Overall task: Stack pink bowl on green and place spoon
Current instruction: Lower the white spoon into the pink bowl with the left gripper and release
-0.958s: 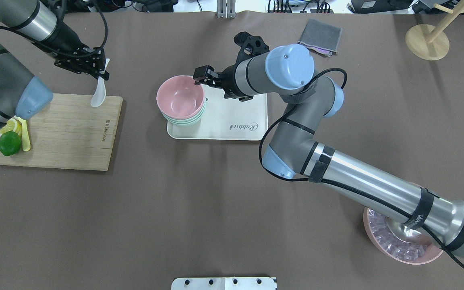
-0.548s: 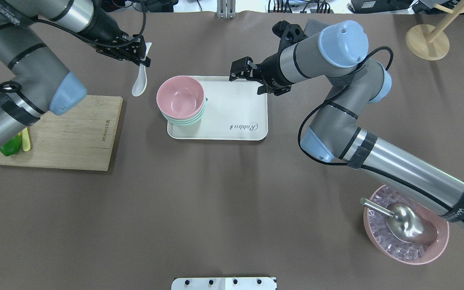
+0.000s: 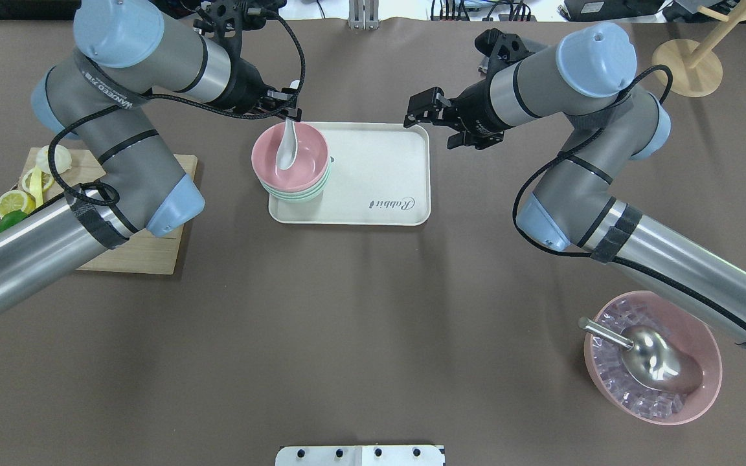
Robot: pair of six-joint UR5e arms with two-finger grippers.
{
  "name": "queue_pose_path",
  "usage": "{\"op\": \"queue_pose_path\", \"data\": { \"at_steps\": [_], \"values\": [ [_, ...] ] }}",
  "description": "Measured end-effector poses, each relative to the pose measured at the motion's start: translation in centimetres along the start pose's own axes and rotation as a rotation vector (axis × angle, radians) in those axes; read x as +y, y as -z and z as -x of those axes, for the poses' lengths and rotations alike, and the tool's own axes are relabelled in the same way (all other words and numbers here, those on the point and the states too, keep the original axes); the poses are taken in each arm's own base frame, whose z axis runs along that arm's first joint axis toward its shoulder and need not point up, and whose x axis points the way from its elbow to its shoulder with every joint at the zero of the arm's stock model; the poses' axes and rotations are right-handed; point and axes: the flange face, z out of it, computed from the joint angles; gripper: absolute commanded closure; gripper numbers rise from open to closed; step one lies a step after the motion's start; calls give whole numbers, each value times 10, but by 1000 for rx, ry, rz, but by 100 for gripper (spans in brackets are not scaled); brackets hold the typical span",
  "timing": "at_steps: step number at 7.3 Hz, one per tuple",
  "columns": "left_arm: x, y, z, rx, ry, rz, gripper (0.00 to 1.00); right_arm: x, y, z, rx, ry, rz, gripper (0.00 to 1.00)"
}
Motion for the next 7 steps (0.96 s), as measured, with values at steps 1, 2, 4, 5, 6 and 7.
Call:
{"op": "queue_pose_path", "data": {
  "at_steps": [1,2,4,5,6,7],
  "values": [
    [0,-1,-2,2,3,-3,2,0,0,-1,1,0,-1,0],
    [0,0,-3,4,4,-4,2,0,1,-2,1,0,-2,0],
    [0,3,-5,8,3,-9,2,0,2,0,-1,2,-3,0],
    [0,4,-4,8,2,-9,2,-1,4,1,-4,3,-7,0],
    [3,6,1,6,-1,-8,2,-8,11,-3,1,-4,-18,0],
    [3,16,13,-11,3,-16,2,-20,25,-11,29,-15,-35,0]
  ]
}}
